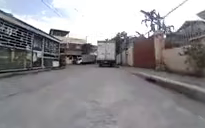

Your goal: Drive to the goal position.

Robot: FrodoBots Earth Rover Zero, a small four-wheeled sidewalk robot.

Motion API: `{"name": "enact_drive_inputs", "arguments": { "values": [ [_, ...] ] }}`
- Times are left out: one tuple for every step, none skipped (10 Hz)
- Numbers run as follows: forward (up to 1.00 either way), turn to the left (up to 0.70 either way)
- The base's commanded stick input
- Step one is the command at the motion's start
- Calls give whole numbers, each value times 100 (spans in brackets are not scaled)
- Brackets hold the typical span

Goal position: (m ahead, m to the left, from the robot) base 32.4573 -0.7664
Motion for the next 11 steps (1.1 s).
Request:
{"name": "enact_drive_inputs", "arguments": {
  "values": [
    [100, -15],
    [100, -5],
    [100, 0],
    [100, 0],
    [100, 0],
    [100, 0],
    [100, 0],
    [100, 0],
    [100, 0],
    [100, 0],
    [100, 0]
  ]
}}
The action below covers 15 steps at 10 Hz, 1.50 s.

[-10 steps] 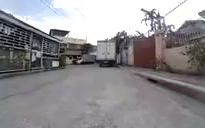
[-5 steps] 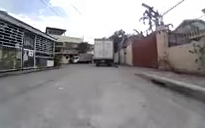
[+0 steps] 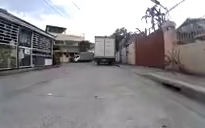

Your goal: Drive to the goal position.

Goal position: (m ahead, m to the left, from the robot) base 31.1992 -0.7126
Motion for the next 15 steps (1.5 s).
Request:
{"name": "enact_drive_inputs", "arguments": {
  "values": [
    [100, 0],
    [100, 0],
    [100, 0],
    [100, 0],
    [100, 0],
    [100, 0],
    [100, 0],
    [100, 0],
    [100, 0],
    [100, 0],
    [100, 0],
    [100, 0],
    [100, 0],
    [100, 0],
    [100, 0]
  ]
}}
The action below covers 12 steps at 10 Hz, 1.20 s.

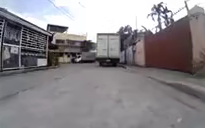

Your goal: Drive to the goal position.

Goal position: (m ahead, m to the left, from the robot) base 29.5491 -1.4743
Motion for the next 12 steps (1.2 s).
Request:
{"name": "enact_drive_inputs", "arguments": {
  "values": [
    [100, 0],
    [100, 0],
    [100, 0],
    [100, 0],
    [100, 0],
    [100, 0],
    [100, 0],
    [100, 0],
    [100, 0],
    [100, 0],
    [100, 0],
    [100, 0]
  ]
}}
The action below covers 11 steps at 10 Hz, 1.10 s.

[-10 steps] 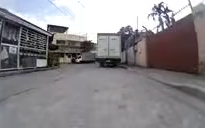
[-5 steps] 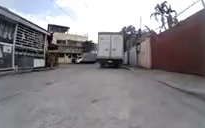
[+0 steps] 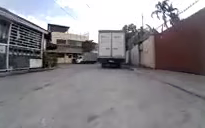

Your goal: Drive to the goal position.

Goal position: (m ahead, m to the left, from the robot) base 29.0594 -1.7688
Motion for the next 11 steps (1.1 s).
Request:
{"name": "enact_drive_inputs", "arguments": {
  "values": [
    [100, 0],
    [100, 0],
    [100, 0],
    [100, 0],
    [100, 0],
    [100, 0],
    [100, 0],
    [100, 0],
    [100, 0],
    [100, 0],
    [100, 0]
  ]
}}
